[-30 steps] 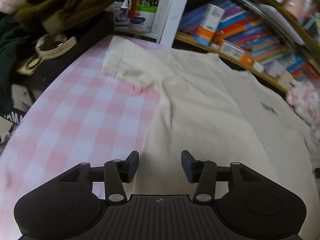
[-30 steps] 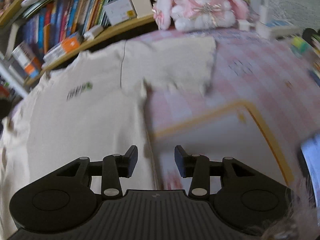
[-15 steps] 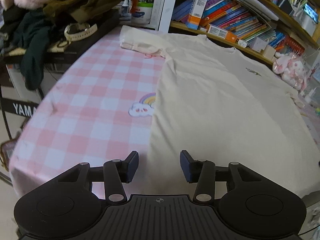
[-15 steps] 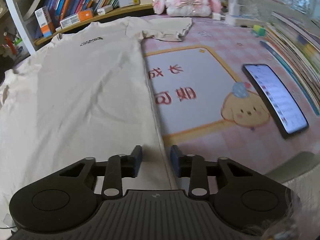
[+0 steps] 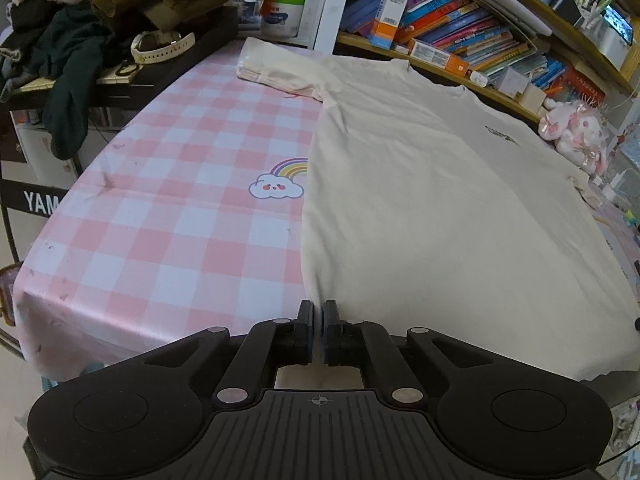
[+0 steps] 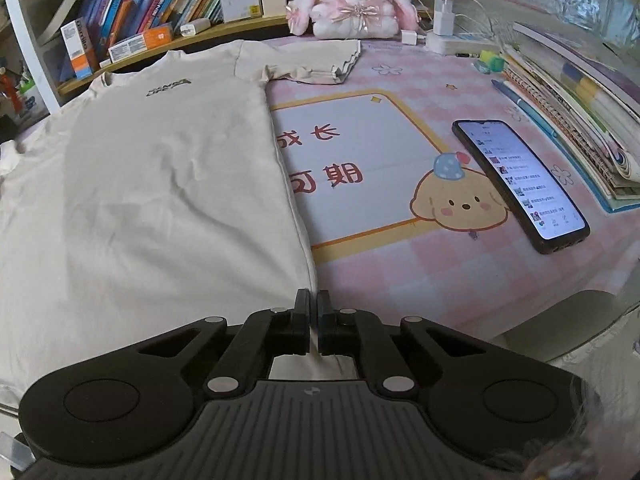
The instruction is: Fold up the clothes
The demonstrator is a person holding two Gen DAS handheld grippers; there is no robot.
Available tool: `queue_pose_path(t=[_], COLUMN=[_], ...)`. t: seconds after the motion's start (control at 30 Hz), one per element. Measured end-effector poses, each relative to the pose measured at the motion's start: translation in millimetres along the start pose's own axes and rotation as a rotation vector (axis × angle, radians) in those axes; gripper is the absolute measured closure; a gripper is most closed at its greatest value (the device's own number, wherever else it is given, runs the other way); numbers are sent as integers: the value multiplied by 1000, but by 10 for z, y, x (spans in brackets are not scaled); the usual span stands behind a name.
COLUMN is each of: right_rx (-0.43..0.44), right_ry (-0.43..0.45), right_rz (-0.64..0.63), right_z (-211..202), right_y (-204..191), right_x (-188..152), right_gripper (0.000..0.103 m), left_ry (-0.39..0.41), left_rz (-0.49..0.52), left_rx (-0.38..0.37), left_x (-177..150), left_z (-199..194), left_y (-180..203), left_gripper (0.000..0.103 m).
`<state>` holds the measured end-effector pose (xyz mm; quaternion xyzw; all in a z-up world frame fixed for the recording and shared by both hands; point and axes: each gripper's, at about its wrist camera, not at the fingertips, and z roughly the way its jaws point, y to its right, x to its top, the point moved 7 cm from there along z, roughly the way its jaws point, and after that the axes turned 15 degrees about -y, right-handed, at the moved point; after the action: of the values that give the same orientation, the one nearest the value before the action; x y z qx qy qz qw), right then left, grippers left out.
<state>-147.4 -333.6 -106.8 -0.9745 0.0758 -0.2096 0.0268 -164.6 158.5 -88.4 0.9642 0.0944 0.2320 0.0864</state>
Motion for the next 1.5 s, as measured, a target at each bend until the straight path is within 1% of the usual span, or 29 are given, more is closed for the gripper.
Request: queue_pose_path(t=[0.1, 0.13, 0.17, 0.2, 0.23, 0.27, 0.3, 0.33, 0.4, 0.43, 0.47, 0.53, 0.57, 0.63, 0.7, 0.77, 0.87, 0.97, 1.03, 1.1, 1.2, 1.33, 1.4, 1.5], right_rx=[0, 0, 0, 0, -2, -6, -12, -17, -24, -34, -43, -59, -68, -74, -55, -23, 13, 49, 69, 72, 76, 83, 96, 111], right_ry=[-1, -1, -1, 0, 3, 11, 22, 38, 73, 96, 119, 154, 170, 201, 237, 253, 244, 235, 228, 218, 203, 180, 158, 122], right_rz=[3, 3, 4, 6, 6, 5, 3, -2, -10, -9, -8, -12, -13, -9, -7, -11, -39, -66, -84, -101, -126, -156, -151, -102], right_z=[3, 1, -2, -4, -12, -28, -50, -85, -167, -214, -261, -341, -381, -455, -526, -567, -542, -519, -497, -451, -381, -288, -242, -179], right_y=[-2, -1, -3, -8, -17, -31, -48, -70, -115, -134, -152, -187, -205, -235, -269, -314, -388, -461, -501, -503, -507, -508, -490, -446], right_x=[3, -2, -6, -7, -7, -8, -9, -9, -8, -5, -1, 11, 20, 43, 69, 101, 163, 223, 261, 289, 330, 376, 355, 335], right_gripper=[99, 98, 94, 90, 77, 61, 55, 49, 28, 12, 6, 2, 0, 0, 0, 0, 0, 0, 0, 0, 0, 0, 0, 0], left_ry=[5, 7, 9, 20, 38, 68, 107, 138, 187, 207, 224, 254, 266, 286, 297, 300, 296, 278, 257, 239, 242, 228, 212, 185], left_rz=[9, 15, 21, 28, 35, 48, 64, 81, 117, 130, 140, 154, 154, 148, 138, 120, 95, 92, 72, 50, 71, 77, 77, 77], left_rx=[8, 13, 18, 28, 41, 49, 52, 51, 43, 39, 37, 32, 27, 17, 14, 13, 24, 35, 60, 82, 94, 117, 136, 160], left_x=[-3, -5, -6, -3, 2, 10, 19, 27, 44, 50, 55, 66, 69, 87, 101, 97, 101, 101, 118, 154, 168, 93, 44, 17], left_z=[-3, -5, -7, -27, -61, -112, -175, -227, -317, -354, -385, -444, -467, -506, -524, -534, -503, -395, -309, -266, -253, -211, -183, -140], left_y=[28, 45, 63, 95, 136, 186, 242, 300, 422, 478, 531, 632, 678, 751, 813, 879, 979, 1113, 1198, 1292, 1476, 1656, 1714, 1766], left_gripper=[94, 86, 80, 63, 46, 40, 32, 27, 22, 17, 16, 10, 9, 8, 8, 8, 8, 7, 7, 7, 7, 7, 7, 7])
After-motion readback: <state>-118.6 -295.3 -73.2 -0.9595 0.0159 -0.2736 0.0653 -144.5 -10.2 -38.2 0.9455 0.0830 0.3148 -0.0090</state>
